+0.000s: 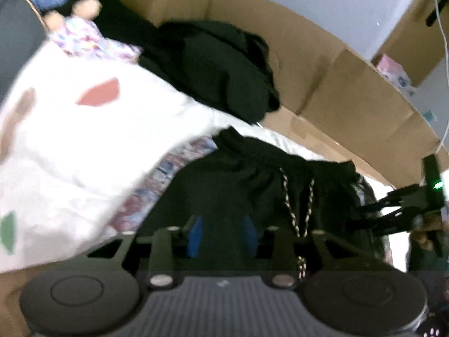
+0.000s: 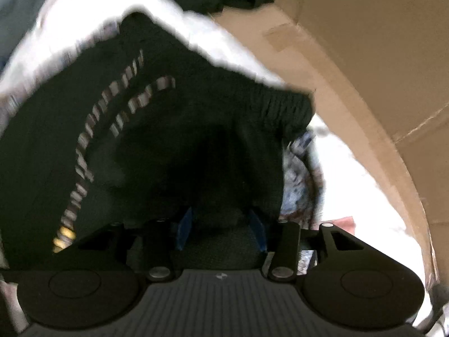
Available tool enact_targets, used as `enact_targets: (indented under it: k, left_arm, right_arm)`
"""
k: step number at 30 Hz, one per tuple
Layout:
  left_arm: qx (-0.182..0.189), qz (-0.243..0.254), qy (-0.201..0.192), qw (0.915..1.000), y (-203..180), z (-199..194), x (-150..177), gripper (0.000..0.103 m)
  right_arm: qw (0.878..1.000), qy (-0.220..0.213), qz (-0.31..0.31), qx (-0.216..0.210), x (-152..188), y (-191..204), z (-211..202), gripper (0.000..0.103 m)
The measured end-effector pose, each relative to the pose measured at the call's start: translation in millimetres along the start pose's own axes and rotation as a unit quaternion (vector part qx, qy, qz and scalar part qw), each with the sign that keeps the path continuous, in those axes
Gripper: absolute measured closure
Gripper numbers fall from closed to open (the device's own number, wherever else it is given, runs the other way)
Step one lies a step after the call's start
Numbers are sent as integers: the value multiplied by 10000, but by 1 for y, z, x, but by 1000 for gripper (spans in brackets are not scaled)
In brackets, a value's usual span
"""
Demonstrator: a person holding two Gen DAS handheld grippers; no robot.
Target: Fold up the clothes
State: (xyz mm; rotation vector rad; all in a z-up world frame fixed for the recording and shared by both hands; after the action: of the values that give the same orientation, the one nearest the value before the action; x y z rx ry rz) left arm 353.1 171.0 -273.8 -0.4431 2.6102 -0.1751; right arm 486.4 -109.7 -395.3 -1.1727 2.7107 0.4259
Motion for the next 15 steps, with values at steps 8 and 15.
enact_targets:
  k: [8, 15]
  left_arm:
    - [498, 395, 44, 9980, -13, 59, -9, 59]
    - [419, 730, -14, 9965, 11, 92, 0, 71]
  right_arm:
    - [9887, -1198, 855, 296, 39, 5, -86, 23]
    - [9734, -1718, 1131, 1006, 50, -6, -90, 24]
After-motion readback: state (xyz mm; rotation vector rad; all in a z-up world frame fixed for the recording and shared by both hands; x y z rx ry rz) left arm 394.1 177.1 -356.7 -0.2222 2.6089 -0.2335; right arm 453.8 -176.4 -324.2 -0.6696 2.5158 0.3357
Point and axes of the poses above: each gripper's, at about its wrist camera, not at the fingertips, and z roughly the way its jaws point, y to its left, x to its underside, the point moved 9 cm from there along z, roughly the way its jaws point, and after that the axes turned 1 degree about x, right-handed, at the moved point
